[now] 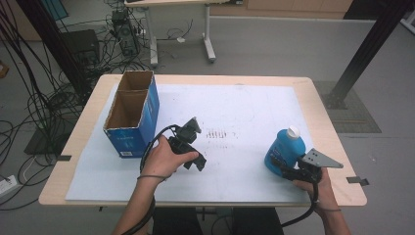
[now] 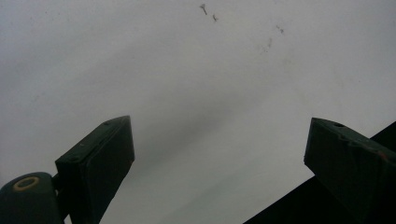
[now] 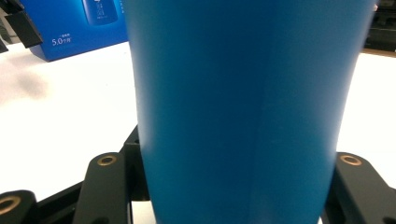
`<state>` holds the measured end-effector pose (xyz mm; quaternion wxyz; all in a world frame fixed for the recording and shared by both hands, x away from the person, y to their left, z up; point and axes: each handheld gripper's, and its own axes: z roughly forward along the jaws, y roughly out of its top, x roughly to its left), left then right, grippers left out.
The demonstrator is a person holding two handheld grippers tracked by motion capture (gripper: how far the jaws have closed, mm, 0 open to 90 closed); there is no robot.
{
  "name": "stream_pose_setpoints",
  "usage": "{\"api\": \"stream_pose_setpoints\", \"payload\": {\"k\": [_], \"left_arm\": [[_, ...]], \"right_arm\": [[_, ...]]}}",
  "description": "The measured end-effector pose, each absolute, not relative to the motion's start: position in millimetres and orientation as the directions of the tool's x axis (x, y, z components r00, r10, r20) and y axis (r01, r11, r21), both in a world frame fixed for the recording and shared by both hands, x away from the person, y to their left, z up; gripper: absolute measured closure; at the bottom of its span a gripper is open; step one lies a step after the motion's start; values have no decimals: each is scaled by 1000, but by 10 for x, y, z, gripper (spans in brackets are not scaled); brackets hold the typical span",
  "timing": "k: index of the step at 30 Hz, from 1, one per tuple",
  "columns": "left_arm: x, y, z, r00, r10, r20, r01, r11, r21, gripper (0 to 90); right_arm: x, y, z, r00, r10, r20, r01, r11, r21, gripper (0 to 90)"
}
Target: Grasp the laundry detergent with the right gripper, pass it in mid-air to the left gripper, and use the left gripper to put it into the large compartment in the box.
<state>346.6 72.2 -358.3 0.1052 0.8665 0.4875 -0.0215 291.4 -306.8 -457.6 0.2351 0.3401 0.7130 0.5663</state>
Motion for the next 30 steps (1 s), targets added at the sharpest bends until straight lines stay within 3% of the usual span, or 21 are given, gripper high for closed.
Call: {"api": "stream_pose_setpoints", "payload": {"k": [30], "left_arm": [[3471,742,-3545,519,843,-140,852,-496,167,89]], "right_arm": [[2898,-3058,-4595,-648,760,42,202,118,972,417]]}}
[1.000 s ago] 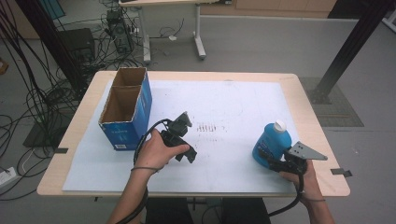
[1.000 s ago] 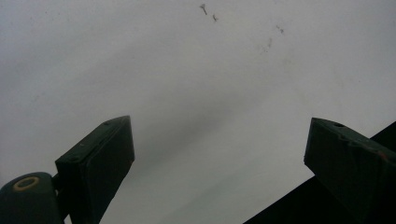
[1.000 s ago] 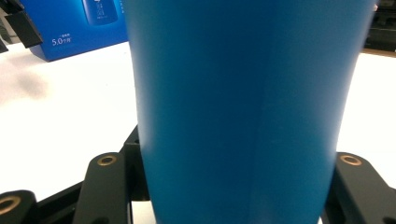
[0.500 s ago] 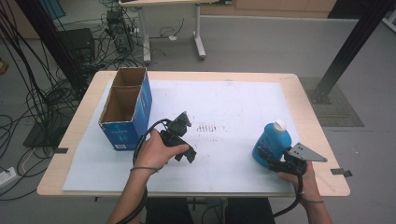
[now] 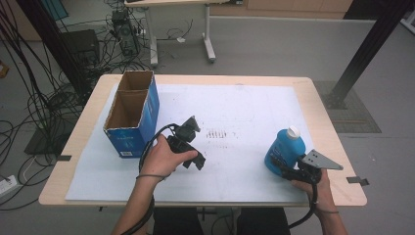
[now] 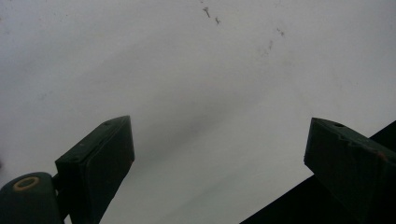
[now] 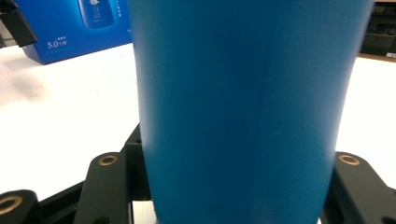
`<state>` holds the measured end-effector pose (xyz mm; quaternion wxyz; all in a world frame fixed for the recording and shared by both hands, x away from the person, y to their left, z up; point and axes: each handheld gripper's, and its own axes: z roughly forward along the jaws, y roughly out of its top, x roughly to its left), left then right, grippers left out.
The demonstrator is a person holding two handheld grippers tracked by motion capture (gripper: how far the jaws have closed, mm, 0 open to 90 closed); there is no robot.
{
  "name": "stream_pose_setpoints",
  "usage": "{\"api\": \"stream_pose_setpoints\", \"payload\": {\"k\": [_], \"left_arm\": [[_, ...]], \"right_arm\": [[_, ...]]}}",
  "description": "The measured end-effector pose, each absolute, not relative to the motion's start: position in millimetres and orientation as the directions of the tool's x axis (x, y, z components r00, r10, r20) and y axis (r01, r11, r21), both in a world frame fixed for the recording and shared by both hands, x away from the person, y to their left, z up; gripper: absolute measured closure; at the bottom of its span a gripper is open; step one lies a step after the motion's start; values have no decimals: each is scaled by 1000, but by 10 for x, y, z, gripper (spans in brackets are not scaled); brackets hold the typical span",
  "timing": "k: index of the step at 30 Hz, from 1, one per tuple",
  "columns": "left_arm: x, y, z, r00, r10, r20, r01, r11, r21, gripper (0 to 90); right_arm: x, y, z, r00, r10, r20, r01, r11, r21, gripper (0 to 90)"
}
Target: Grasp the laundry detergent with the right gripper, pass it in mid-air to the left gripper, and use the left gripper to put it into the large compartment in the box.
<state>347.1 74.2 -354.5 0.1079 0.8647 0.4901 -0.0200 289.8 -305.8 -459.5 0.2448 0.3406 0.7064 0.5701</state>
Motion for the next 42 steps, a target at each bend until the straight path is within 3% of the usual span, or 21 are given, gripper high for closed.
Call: {"api": "stream_pose_setpoints", "payload": {"k": [31,42], "left_arm": [[3463,788,-3458,540,831,-136,838,-517,173,89],[3474,797,-3268,583,805,-111,807,-558,192,89]], "right_arm": [[2938,-3077,-4571,-687,726,27,196,149,969,415],[2995,-3094,-4465,-740,665,98,246,133,960,416]]}}
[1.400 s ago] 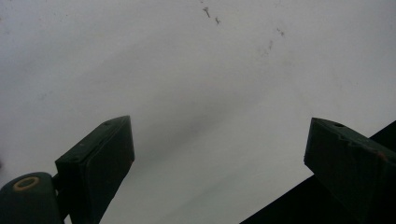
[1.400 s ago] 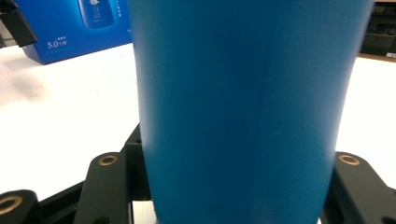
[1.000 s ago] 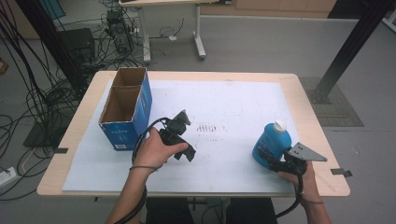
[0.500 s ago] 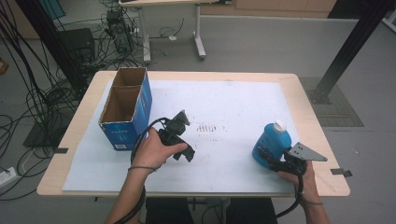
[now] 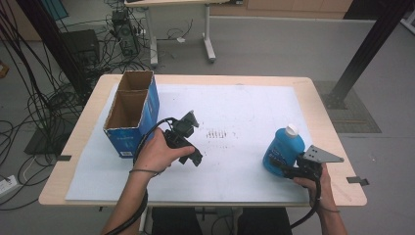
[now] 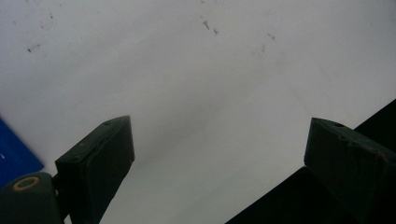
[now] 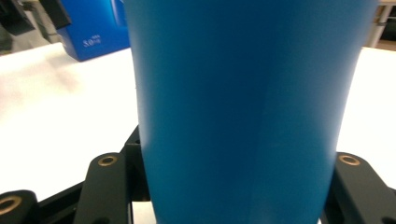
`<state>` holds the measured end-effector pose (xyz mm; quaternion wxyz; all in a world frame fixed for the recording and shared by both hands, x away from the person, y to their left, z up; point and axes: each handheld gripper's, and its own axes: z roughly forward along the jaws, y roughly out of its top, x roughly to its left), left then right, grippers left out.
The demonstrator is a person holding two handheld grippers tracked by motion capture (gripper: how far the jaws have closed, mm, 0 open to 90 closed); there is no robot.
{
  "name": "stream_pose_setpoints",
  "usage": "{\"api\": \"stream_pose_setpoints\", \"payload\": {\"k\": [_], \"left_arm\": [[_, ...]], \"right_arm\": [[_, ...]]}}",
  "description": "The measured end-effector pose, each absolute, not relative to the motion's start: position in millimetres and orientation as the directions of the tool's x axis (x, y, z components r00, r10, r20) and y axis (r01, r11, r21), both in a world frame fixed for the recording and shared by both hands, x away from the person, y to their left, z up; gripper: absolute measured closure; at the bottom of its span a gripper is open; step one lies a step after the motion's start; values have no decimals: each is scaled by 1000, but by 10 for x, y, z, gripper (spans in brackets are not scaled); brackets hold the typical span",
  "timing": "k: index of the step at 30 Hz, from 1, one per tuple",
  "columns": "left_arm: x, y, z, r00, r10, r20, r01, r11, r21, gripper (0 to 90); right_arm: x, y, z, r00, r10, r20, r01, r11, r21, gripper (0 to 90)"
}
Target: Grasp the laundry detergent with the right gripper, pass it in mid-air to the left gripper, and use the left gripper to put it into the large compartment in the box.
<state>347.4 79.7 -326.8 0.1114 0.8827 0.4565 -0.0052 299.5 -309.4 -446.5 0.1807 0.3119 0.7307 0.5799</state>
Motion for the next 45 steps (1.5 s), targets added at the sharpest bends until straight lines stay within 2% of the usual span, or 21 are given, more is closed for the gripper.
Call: {"api": "stream_pose_setpoints", "payload": {"k": [16,30,34,45], "left_arm": [[3437,742,-2852,693,718,-69,713,-668,213,88],[3426,628,-2401,808,585,-66,582,-778,234,89],[3427,587,-2311,832,554,-45,549,-807,216,89],[3403,477,-2051,895,444,-31,439,-870,222,90]], "right_arm": [[3101,-3034,-4178,-822,556,122,244,149,958,416],[3190,-2932,-4028,-881,450,144,237,157,959,416],[3202,-2876,-3985,-897,420,137,229,177,957,416],[3237,-2647,-3877,-947,294,132,203,226,953,417]]}}
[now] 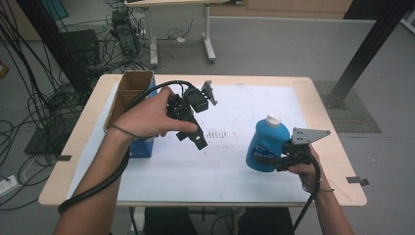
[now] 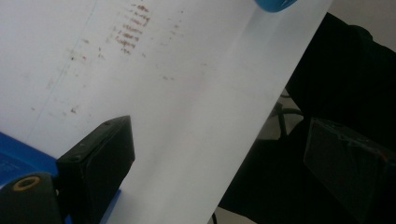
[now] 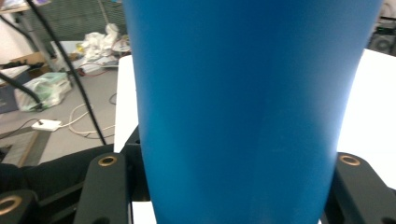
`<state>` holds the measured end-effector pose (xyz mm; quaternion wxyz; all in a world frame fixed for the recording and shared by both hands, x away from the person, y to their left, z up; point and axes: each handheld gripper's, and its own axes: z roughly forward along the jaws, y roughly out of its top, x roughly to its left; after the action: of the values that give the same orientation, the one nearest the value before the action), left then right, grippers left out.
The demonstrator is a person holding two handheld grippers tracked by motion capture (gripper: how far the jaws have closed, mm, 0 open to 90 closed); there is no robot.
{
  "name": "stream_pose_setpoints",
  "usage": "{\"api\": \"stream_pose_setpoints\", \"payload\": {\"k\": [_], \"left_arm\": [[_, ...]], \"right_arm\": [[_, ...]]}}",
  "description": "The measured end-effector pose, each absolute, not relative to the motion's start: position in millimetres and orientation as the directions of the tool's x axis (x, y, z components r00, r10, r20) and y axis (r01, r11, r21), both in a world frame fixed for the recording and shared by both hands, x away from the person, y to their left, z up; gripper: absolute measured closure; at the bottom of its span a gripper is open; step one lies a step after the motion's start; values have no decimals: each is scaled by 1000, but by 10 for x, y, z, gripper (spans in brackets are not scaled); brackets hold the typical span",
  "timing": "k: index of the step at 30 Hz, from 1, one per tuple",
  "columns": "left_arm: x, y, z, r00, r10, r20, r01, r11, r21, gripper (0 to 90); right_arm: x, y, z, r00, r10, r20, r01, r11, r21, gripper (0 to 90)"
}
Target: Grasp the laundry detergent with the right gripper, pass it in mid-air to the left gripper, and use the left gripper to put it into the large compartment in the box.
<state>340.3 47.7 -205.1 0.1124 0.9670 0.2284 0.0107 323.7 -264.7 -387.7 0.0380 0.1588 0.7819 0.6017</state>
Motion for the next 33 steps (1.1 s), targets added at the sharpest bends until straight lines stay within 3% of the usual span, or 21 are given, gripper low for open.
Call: {"api": "stream_pose_setpoints", "payload": {"k": [19,33], "left_arm": [[3335,339,-1828,952,307,6,300,-934,195,92],[3289,176,-1826,964,266,18,259,-949,182,91]], "right_arm": [[3276,-2325,-3735,-982,147,116,149,238,960,416],[3265,-2130,-3691,-991,89,99,119,255,959,416]]}}
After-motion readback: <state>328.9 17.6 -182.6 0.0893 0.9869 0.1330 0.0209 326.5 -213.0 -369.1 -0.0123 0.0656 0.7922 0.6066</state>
